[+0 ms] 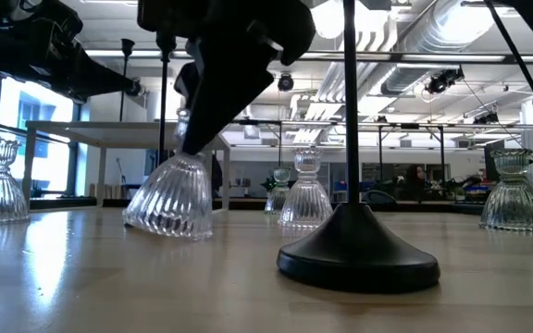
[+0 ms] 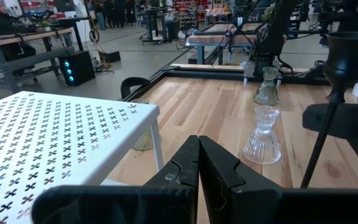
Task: Pick & Place candle stick holders
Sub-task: Put the bottom transparent candle holder on the shelf
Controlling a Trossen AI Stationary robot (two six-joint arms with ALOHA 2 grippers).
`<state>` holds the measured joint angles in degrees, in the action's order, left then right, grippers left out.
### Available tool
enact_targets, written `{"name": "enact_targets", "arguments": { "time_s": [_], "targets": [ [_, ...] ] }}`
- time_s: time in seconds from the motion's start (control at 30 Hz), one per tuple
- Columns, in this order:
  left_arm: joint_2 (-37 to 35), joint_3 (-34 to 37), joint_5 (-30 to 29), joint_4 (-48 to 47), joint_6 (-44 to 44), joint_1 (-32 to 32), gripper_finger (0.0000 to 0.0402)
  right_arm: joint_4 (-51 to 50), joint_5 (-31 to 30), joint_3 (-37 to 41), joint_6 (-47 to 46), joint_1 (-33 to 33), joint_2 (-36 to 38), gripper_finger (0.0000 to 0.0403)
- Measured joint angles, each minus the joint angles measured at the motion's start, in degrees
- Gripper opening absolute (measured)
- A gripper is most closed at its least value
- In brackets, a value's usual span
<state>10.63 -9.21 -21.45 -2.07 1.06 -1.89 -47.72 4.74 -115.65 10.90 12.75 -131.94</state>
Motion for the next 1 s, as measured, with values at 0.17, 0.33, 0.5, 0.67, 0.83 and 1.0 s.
{"name": "enact_targets", "arguments": {
  "time_s": [0.17,0.33,0.5,0.67,0.83,1.0],
  "targets": [
    [0.0,0.0,0.0,-0.1,0.0,0.0,0.0002,2.4,0.0,0.2,1.1,0.0,-0.1,0.0168],
    [0.0,0.0,0.0,-1.2,0.0,0.0,0.0002,4.7,-1.5,0.2,1.1,0.3,-0.1,0.0178],
    [0.0,0.0,0.0,-1.1,-0.1,0.0,0.0002,6.2,-5.7,0.2,1.1,0.8,-0.1,0.0233],
    [0.0,0.0,0.0,-1.2,-0.1,0.0,0.0002,6.2,-4.4,0.2,1.8,0.8,0.2,0.0272],
    [0.0,0.0,0.0,-3.7,-2.9,0.0,0.0002,5.5,-6.2,0.3,2.5,1.6,5.1,0.0261],
    [0.0,0.0,1.5,-4.2,-2.8,0.0,0.0002,1.8,-11.0,0.2,3.7,3.7,12.0,0.0207]
  ]
}}
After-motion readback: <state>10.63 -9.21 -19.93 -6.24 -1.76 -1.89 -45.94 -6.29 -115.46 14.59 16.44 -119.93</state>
